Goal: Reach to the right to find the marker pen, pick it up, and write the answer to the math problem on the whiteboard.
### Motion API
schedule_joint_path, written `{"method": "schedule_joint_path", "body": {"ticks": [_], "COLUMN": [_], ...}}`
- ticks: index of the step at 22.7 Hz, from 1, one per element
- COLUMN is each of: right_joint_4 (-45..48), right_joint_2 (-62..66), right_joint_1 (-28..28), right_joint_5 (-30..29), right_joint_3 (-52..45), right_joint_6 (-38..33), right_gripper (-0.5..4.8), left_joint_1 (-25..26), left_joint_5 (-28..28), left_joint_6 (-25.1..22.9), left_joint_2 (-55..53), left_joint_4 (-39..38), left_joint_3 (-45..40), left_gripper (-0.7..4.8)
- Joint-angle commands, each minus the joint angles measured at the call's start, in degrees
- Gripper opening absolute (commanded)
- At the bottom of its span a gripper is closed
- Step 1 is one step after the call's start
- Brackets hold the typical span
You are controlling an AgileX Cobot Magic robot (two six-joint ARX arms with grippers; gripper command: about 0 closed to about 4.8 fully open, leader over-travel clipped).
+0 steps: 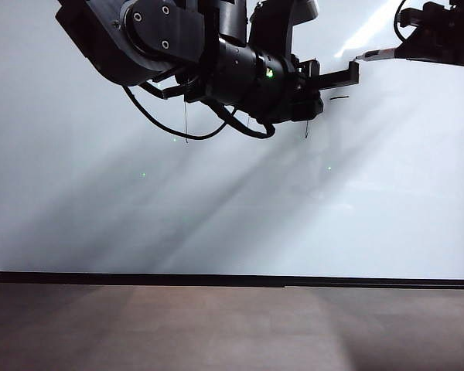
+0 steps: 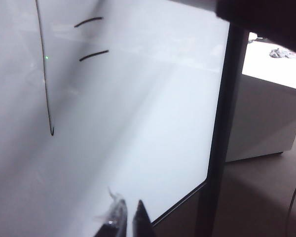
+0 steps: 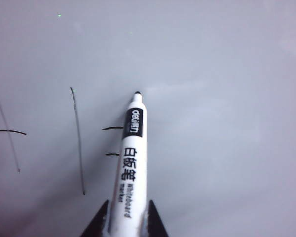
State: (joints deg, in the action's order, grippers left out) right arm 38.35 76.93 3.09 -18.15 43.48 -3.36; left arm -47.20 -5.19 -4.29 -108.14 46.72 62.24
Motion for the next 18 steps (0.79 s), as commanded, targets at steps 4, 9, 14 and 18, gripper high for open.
{"method": "schedule_joint_path", "body": {"ticks": [4,9,14,18], "right_joint_4": [-0.44,-1.51,-3.02,-3.1], "right_joint_2": [1.6,1.6,1.57,1.36], "right_joint_1": [0.17,0.13,-0.11,-1.18], "right_joint_5": [0.0,0.22,1.62,1.77], "right_joint_3": [2.62,2.56,2.23,2.03], "right_joint_6": [0.22,0.46,0.46,0.52], "right_gripper": [-0.09,-0.09,-0.09,-0.09], "left_joint_1": [-0.17,-0.17,-0.17,-0.17], "left_joint_5": [0.0,0.02,0.0,0.02], "left_joint_6": [-0.17,-0.17,-0.17,-0.17], "left_joint_2": [0.13,0.13,0.13,0.13], "left_joint_4": [0.42,0.42,0.42,0.42], "left_joint_3": [0.2,0.2,0.2,0.2], "left_gripper": [0.27,0.27,0.27,0.27]}}
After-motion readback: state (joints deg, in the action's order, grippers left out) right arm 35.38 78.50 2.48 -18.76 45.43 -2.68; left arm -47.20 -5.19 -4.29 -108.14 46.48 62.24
